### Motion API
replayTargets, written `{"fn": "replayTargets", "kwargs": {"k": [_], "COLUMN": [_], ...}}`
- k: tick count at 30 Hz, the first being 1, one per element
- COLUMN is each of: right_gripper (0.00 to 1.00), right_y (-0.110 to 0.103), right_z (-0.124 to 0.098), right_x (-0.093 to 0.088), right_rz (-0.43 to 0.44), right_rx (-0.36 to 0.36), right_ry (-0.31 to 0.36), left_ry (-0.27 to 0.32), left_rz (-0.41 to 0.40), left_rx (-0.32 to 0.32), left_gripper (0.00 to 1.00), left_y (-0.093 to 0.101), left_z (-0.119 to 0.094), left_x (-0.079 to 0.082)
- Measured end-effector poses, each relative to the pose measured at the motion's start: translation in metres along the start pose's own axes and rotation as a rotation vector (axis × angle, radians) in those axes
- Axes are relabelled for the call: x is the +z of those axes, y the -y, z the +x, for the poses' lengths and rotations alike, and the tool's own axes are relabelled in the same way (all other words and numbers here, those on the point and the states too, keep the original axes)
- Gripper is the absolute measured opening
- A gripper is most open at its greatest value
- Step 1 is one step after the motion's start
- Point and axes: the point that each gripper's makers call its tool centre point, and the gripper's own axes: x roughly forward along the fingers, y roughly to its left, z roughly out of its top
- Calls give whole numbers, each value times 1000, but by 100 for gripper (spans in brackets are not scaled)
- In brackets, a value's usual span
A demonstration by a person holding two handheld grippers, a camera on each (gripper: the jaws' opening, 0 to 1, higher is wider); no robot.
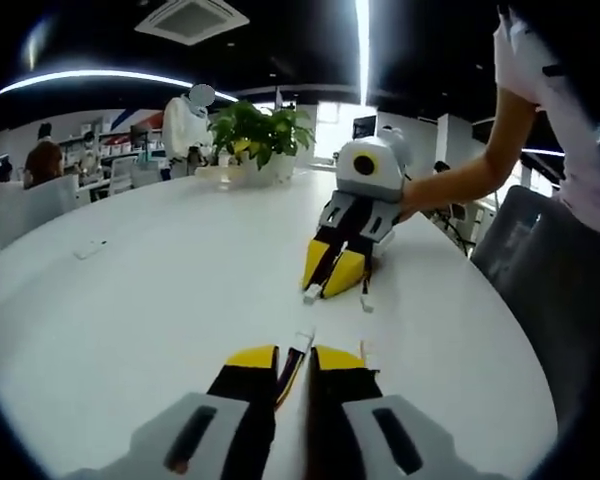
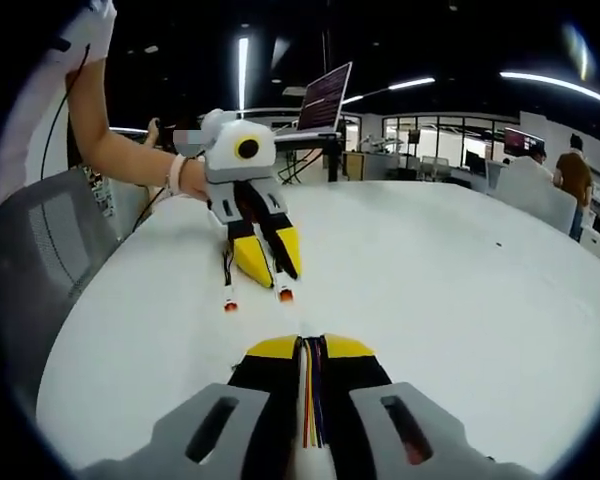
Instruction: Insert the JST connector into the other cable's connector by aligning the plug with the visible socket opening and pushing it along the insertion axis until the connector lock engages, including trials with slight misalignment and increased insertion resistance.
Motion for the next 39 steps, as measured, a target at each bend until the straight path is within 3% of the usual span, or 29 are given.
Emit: {"fn": "replayTargets", "kwargs": {"k": [10,33,39], "right_gripper": [4,4,4], "right_y": [1,-3,-5], "right_z": [-1,-2,-4], "right_x": [2,2,11], "right_rz": [66,36,34], "right_rx": [3,30,39], "right_ry": [39,28,58], "left_ry": [23,56,51], "left_rz": [77,34,26], "left_rx": [10,11,3], "left_gripper": [2,1,1], "left_y": [-6,0,2], "left_z": [2,0,-2], "left_x": [1,3,3]}}
